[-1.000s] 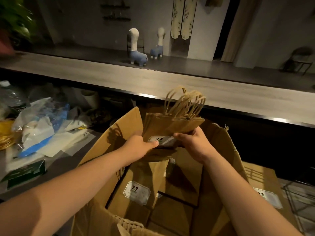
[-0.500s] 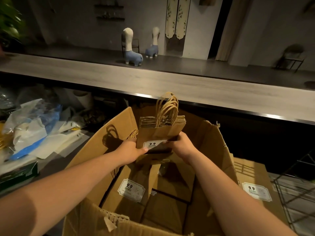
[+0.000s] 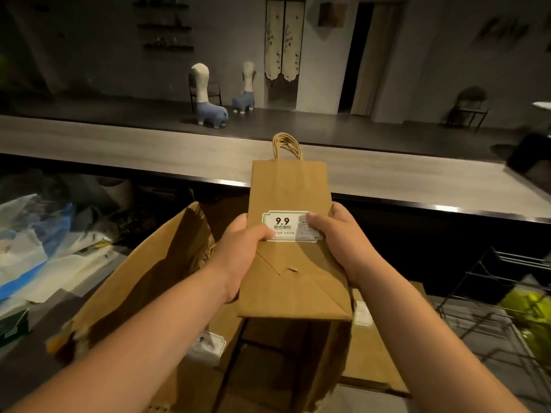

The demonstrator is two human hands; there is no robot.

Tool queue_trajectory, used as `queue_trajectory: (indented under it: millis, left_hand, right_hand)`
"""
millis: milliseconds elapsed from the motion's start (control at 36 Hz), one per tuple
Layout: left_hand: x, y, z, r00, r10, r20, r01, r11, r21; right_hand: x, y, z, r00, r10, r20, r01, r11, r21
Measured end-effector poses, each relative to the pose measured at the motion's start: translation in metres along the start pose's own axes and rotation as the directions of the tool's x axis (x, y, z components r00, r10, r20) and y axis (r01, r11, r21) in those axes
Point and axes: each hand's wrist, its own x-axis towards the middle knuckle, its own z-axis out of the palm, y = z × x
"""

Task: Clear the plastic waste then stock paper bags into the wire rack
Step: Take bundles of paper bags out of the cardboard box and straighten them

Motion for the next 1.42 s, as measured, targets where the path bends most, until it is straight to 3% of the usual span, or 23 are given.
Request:
queue_trajectory:
  millis: [111,306,500,611,778,917,1028,1222,1417]
  left_hand:
    - [-0.013,-0.003,0.047,0.996,0.032,0.081,-0.029,0.999,-0.037]
    - [-0.02,-0.027,0.13,0.989,0.072,0.126,-0.09,0.985,0.147]
    - [-0.027,-0.067,0.181,0.983,-0.029,0.184,-0.066,0.869,0.49]
    - [-0.039,-0.09,0.199,0.969,-0.155,0.19,0.015,0.811,0.585]
    - [-0.056,-0.116,0.227,0.93,-0.334,0.153,0.179,0.777,0.603]
    - [-0.051,-0.146,0.241,0.949,-0.308,0.062,0.231,0.818,0.527]
    - [-0.027,-0.164,0.246,0.951,-0.31,0.004,0.27,0.834,0.481]
    - [0.016,-0.186,0.26,0.934,-0.353,-0.05,0.322,0.777,0.541]
    - [0.046,-0.202,0.281,0.907,-0.384,-0.174,0.4,0.649,0.647]
  right_hand:
    - [-0.026,0.008,-0.044,0.999,-0.015,-0.044,0.017,0.999,0.039]
    - [-0.057,0.036,-0.124,0.987,-0.012,-0.161,0.014,1.0,0.007]
    - [-0.086,0.077,-0.174,0.976,0.072,-0.207,-0.08,0.996,-0.031]
    - [-0.1,0.103,-0.189,0.962,0.131,-0.237,-0.144,0.989,-0.035]
    - [-0.11,0.144,-0.201,0.934,0.262,-0.245,-0.272,0.962,-0.01]
    - [-0.102,0.166,-0.201,0.906,0.322,-0.275,-0.356,0.931,-0.08]
    - [-0.082,0.172,-0.197,0.887,0.306,-0.346,-0.404,0.878,-0.257]
    - [-0.04,0.177,-0.199,0.821,0.378,-0.428,-0.553,0.712,-0.432]
    - [-0.017,0.182,-0.205,0.768,0.419,-0.484,-0.639,0.539,-0.548]
